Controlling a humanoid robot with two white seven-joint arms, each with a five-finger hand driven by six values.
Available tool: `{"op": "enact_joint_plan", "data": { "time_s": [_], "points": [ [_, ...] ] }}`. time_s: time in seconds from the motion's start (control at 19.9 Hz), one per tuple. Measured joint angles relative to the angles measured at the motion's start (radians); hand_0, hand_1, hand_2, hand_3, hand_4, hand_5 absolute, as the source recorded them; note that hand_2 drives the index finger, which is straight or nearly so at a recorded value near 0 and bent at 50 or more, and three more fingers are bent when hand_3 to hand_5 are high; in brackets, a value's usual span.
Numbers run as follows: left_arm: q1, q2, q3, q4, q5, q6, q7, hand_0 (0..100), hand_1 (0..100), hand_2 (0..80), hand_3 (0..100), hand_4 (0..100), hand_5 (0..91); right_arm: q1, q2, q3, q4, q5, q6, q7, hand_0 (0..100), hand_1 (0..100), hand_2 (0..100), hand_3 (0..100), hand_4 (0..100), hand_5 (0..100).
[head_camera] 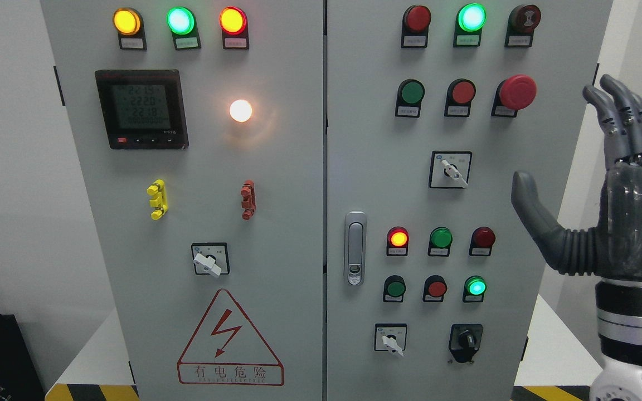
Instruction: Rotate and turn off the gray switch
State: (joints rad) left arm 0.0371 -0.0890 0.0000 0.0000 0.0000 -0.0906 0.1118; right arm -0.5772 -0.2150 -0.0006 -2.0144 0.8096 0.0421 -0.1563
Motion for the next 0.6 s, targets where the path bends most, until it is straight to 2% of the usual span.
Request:
{"op": "enact_joint_plan", "data": {
  "time_s": [0.55,0.6],
  "points": [
    [0.000,0.000,0.000,0.000,0.000,0.000,-0.002,12,39,0.0,0,0,0.0,-0.009,0.004,0.000,0.012,0.000,0.001,0.006,37,37,0,0,0,0],
    [0.000,0.000,0.000,0.000,0.000,0.000,-0.002,12,39,0.0,0,0,0.0,-0.010,0.004,0.000,0.014,0.000,0.003,0.007,34,37,4,10,3,0]
  ]
}}
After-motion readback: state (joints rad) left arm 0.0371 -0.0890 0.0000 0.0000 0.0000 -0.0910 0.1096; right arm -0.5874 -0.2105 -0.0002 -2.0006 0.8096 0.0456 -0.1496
